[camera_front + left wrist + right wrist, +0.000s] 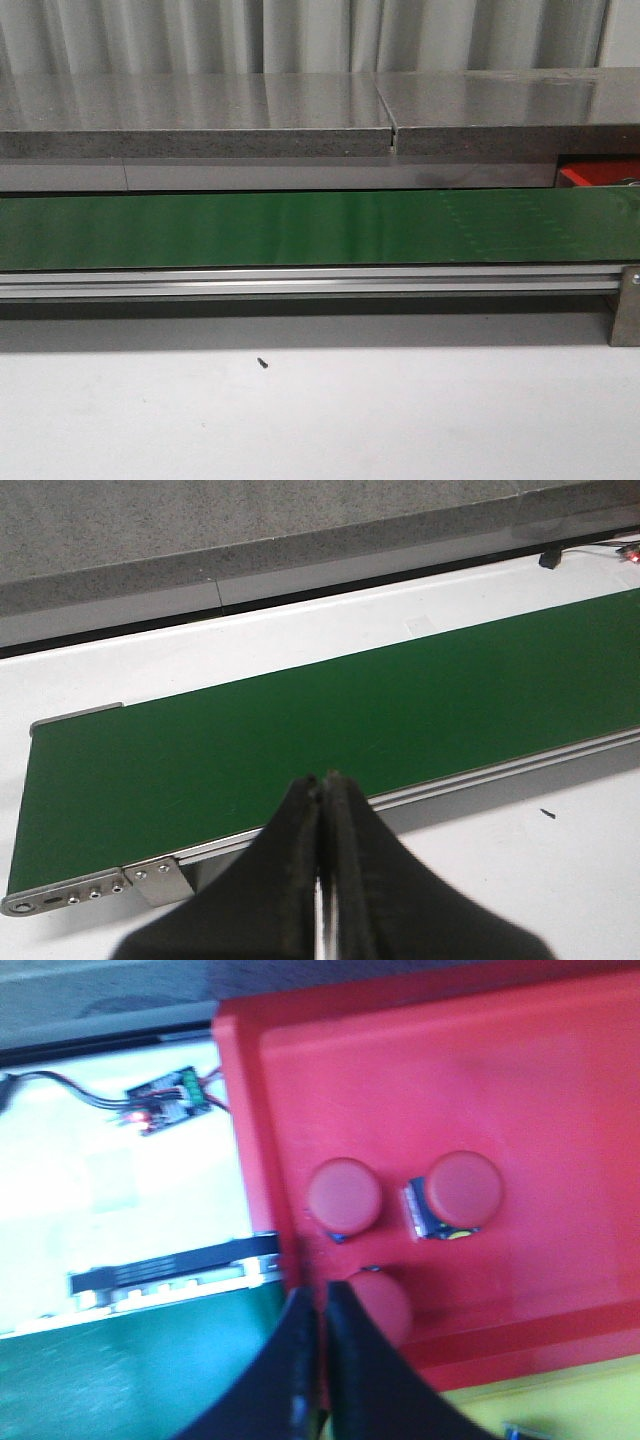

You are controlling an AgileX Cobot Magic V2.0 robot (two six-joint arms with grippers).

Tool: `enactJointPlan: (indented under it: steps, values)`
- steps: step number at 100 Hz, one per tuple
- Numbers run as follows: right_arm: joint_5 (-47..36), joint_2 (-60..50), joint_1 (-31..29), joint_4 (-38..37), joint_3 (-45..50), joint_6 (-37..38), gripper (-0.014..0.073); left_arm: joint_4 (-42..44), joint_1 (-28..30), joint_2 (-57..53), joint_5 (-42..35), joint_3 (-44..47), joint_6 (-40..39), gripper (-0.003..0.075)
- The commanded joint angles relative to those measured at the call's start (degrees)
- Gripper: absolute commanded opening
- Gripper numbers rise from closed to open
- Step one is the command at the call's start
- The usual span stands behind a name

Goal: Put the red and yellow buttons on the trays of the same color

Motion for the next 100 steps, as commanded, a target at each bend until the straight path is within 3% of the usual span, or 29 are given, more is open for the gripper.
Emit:
enactJointPlan:
  steps: [1,48,100]
  values:
    - [-2.29,-5.06,1.29,-0.72,-0.52,-0.74,-0.0113,-0.88,-0.58,0.14,-4.04,-1.52,0.11,-0.0019]
    - [-3.2,-17.61,11.36,-0.65,8.8,-0.8,-0.011,-0.88,-0.58,0.14,-4.04,-1.52,0.11,-0.0019]
    - [-15.99,-38.5,11.76,-0.66,29.43,-3.69,-0.011,-0.88,-0.58,0.14,-4.04,-1.52,0.11,-0.0019]
